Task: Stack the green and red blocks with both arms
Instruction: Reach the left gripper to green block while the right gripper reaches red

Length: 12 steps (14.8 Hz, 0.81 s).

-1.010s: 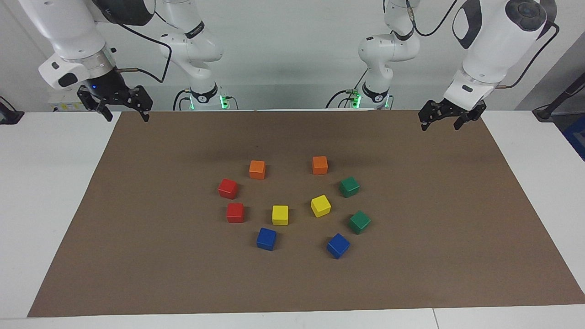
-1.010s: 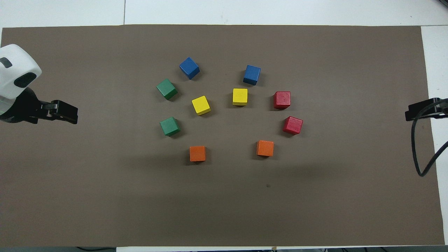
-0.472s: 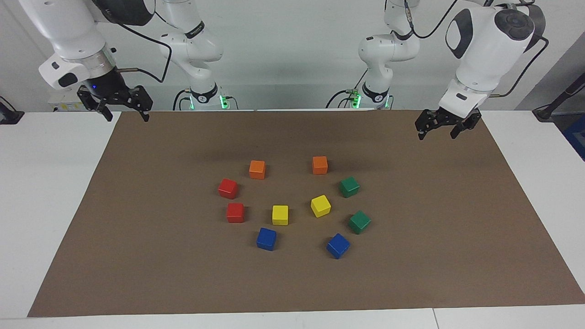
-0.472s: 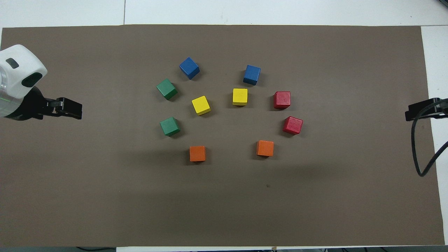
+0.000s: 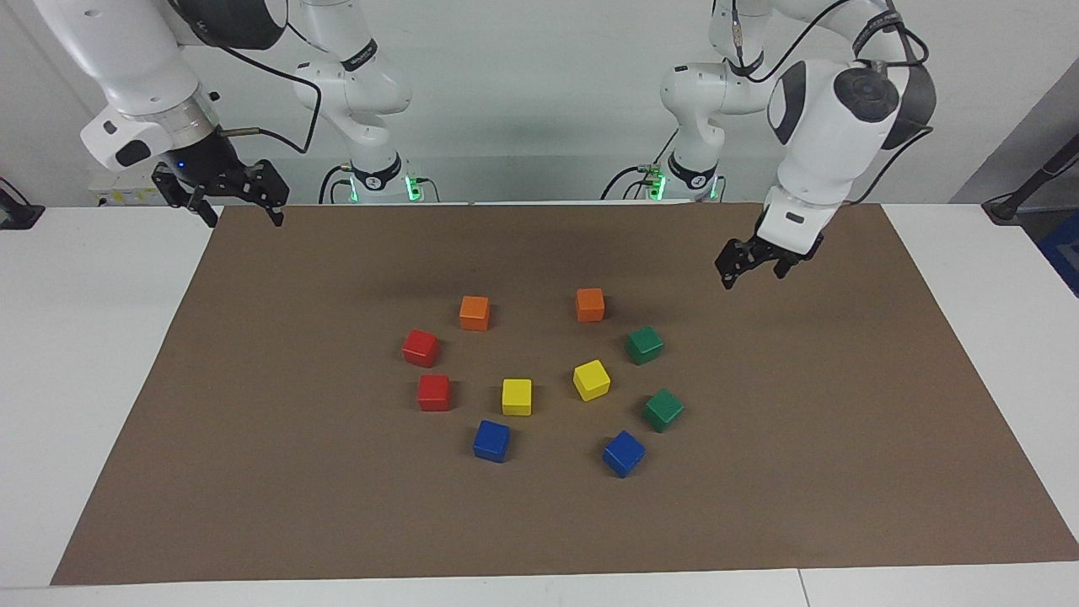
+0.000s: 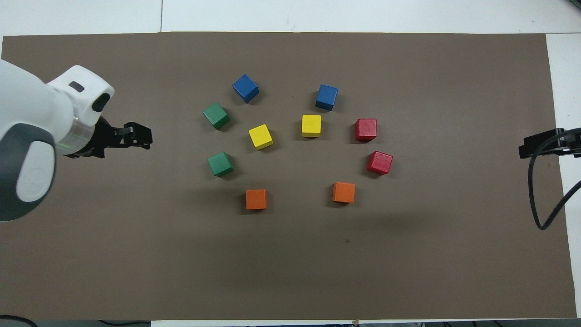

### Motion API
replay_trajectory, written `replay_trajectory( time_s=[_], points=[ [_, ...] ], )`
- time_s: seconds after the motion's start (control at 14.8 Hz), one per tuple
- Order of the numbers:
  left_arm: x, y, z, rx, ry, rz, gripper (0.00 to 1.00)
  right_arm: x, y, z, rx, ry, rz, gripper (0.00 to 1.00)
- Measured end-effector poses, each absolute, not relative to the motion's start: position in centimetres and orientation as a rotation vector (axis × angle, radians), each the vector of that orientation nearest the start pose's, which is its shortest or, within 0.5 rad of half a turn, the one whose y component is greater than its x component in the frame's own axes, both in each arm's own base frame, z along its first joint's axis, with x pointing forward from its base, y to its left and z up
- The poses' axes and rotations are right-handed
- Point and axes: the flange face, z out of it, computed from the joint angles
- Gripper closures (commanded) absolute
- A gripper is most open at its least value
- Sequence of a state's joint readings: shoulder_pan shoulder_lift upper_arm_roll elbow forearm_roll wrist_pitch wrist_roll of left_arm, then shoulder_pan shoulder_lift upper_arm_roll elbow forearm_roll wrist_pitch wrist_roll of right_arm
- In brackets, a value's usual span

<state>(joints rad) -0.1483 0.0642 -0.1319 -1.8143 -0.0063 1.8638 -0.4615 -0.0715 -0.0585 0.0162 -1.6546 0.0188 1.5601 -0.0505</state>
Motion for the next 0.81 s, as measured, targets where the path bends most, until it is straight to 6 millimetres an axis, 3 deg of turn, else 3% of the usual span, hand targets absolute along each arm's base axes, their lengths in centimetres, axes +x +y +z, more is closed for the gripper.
replay_trajectory(
  time_s=[0.2,0.54,0.81],
  points=[
    [56.6,-19.5,45.6,-3.145,-0.298,0.031,0.00,54.4,0.1,59.9,-3.121,-0.024,0.035,0.00],
    [57.0,-22.5,40.1,-3.115,-0.483,0.079,0.00,56.4,8.6,54.0,-3.122,0.049,0.021,0.00],
    [56.3,-25.8,36.3,-3.099,-0.563,0.093,0.00,57.1,10.0,48.1,-3.126,0.071,0.057,0.00]
  ],
)
